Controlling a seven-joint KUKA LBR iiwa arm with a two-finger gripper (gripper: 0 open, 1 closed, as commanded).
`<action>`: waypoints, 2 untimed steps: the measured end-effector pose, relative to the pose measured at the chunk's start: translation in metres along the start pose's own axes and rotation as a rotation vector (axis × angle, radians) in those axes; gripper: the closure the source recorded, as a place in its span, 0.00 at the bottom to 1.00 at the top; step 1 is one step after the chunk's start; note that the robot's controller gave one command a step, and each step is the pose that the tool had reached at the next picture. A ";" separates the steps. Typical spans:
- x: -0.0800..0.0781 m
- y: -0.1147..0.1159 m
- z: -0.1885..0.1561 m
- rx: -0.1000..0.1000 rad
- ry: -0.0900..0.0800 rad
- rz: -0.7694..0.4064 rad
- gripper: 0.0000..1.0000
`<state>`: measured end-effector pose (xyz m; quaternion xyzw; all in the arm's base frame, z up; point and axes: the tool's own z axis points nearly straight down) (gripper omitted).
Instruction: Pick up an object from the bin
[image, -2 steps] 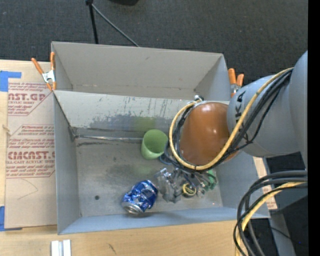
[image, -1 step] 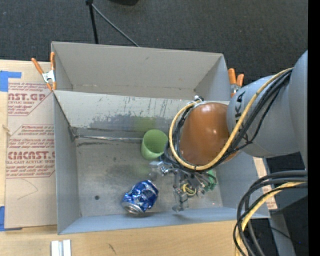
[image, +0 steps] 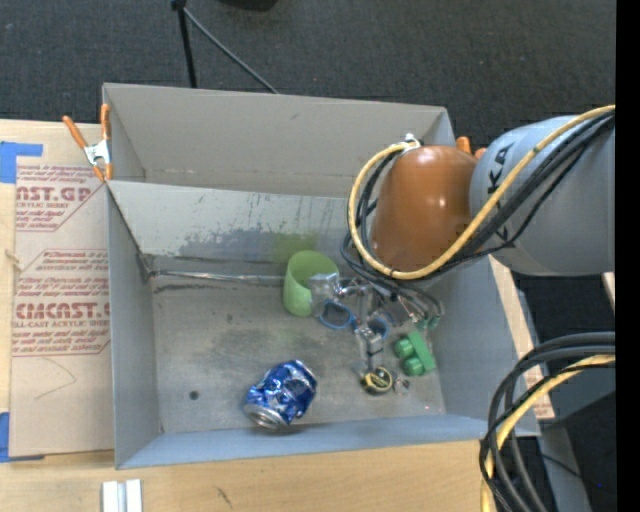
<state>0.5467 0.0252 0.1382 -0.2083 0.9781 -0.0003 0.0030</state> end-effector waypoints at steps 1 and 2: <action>0.058 -0.096 0.022 0.000 0.008 -0.098 0.00; 0.093 -0.106 0.070 -0.005 0.009 0.034 0.00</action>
Offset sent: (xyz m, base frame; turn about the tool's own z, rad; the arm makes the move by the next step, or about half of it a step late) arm -0.0127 -0.1064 -0.0206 -0.1052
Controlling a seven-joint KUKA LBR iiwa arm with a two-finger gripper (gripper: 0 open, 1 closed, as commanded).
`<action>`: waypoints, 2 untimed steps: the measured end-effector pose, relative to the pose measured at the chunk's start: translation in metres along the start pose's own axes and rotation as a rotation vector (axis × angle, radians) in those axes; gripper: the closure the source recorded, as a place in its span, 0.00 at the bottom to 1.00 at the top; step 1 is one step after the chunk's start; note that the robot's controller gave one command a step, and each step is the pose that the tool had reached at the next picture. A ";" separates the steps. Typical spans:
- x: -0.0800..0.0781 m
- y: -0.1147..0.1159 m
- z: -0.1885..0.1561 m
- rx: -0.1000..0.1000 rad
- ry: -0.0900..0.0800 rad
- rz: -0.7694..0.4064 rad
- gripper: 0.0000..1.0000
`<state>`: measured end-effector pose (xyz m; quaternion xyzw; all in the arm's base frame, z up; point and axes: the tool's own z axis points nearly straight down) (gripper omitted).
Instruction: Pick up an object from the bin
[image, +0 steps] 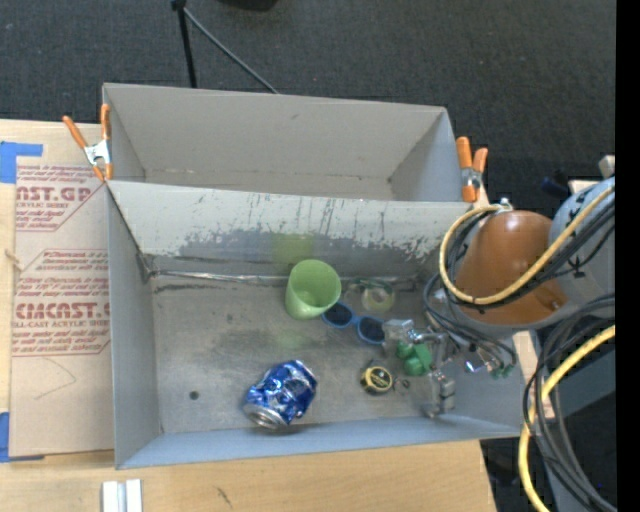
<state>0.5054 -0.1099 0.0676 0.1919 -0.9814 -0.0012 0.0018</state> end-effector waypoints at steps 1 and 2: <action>-0.002 0.000 -0.002 0.002 -0.003 -0.002 1.00; -0.002 0.000 -0.002 0.002 -0.003 -0.002 0.00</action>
Offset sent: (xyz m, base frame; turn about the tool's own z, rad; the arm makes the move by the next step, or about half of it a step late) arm 0.0000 0.0000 0.0000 0.0000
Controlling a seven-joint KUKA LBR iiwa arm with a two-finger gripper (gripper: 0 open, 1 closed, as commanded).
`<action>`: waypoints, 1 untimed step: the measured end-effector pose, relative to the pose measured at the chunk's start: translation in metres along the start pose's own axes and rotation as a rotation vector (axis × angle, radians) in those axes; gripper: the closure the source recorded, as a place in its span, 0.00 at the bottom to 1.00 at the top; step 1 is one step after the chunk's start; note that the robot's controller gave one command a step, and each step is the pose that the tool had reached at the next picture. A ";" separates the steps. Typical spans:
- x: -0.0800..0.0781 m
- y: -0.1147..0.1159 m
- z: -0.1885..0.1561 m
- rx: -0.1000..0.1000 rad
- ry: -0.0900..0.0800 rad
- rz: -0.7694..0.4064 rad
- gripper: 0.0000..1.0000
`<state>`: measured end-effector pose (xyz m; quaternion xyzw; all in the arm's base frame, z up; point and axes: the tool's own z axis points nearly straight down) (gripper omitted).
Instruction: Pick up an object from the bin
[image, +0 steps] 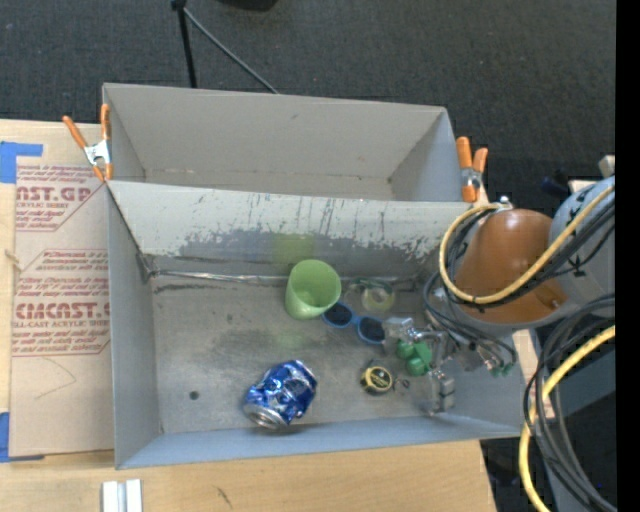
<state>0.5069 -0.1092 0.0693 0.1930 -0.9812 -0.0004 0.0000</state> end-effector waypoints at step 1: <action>-0.063 -0.039 -0.001 -0.004 -0.004 -0.470 0.00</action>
Offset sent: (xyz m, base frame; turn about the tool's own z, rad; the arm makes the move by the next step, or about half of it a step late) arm 0.0719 -0.0162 0.0007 -0.4711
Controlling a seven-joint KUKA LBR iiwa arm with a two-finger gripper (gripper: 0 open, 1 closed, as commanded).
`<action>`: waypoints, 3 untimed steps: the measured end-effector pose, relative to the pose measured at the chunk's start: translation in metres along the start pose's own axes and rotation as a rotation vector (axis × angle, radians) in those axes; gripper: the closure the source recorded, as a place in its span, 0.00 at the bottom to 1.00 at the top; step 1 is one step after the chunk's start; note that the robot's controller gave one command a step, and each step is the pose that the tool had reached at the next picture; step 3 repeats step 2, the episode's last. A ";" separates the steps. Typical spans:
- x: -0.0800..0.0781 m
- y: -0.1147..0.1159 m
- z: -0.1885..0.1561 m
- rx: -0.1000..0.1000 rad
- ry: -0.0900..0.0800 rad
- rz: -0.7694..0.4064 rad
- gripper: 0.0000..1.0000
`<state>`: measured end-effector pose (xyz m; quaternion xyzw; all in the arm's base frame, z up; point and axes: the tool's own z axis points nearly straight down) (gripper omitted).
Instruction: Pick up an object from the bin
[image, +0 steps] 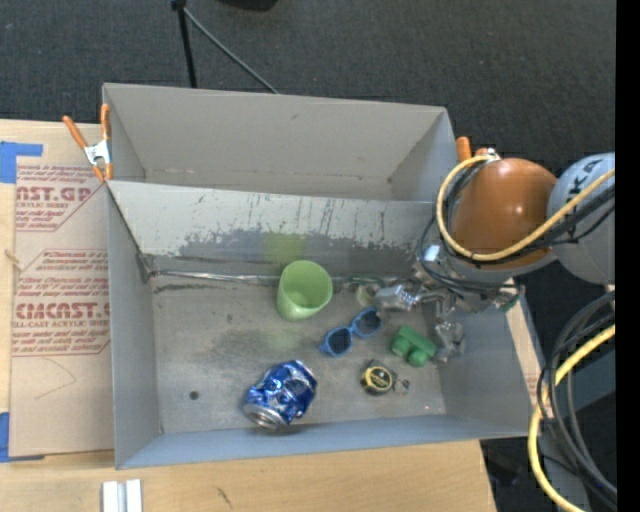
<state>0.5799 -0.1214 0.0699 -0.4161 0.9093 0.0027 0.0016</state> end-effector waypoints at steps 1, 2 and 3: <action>0.001 -0.001 -0.001 0.003 0.001 0.000 1.00; 0.024 0.009 -0.138 0.012 0.000 0.028 1.00; 0.024 0.009 -0.138 0.012 0.000 0.028 1.00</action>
Offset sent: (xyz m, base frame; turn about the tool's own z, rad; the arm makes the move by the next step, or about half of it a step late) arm 0.0000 0.0000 0.0000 0.0000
